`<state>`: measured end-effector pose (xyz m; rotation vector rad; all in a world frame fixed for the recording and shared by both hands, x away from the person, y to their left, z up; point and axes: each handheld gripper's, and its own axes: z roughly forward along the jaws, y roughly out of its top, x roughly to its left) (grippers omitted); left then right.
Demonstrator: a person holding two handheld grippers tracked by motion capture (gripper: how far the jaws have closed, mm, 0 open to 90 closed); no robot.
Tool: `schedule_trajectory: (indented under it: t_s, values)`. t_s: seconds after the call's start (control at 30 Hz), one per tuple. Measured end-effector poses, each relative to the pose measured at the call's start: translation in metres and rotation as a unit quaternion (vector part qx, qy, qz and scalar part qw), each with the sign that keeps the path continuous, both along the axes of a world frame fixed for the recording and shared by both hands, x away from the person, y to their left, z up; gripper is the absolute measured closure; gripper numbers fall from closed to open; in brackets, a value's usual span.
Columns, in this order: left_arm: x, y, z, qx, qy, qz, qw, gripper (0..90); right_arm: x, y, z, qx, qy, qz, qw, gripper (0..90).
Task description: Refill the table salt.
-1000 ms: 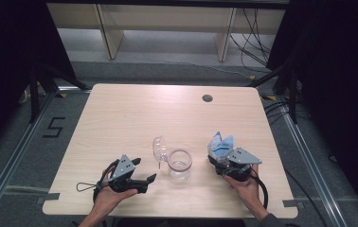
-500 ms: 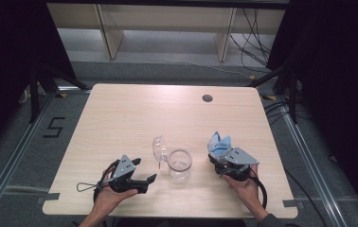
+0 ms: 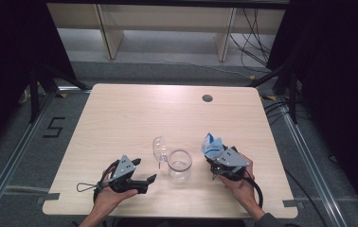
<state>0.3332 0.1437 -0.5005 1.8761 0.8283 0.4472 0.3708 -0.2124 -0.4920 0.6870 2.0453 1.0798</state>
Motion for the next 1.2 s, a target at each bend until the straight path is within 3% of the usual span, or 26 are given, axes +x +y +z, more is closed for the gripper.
schedule_trajectory:
  t_s: [0.1, 0.3, 0.43, 0.57, 0.8, 1.2]
  values:
    - [0.000, 0.000, 0.000, 0.001, 0.000, 0.002, 1.0000, 16.7, 0.001, 0.001, -0.001, -0.006, 0.000, -0.006, 1.0000, 40.8]
    - [0.000, -0.001, -0.001, 0.001, -0.001, -0.001, 1.0000, 16.7, 0.001, 0.006, 0.000, -0.038, -0.024, -0.002, 0.9990, 40.9]
    - [0.000, 0.000, 0.000, 0.004, -0.002, -0.003, 1.0000, 16.7, 0.001, 0.008, -0.001, -0.047, -0.031, 0.000, 0.9984, 40.9]
    - [0.001, -0.001, -0.001, -0.003, 0.003, 0.000, 1.0000, 16.7, -0.001, 0.011, -0.001, -0.069, -0.037, 0.003, 0.9969, 40.9]
    - [0.000, 0.000, -0.001, 0.004, 0.001, 0.001, 1.0000, 16.7, 0.000, 0.014, 0.001, -0.083, -0.051, -0.005, 0.9953, 40.9]
    - [0.001, -0.002, -0.001, 0.004, 0.002, 0.000, 1.0000, 16.5, -0.002, 0.023, 0.000, -0.133, -0.084, -0.004, 0.9875, 41.2]
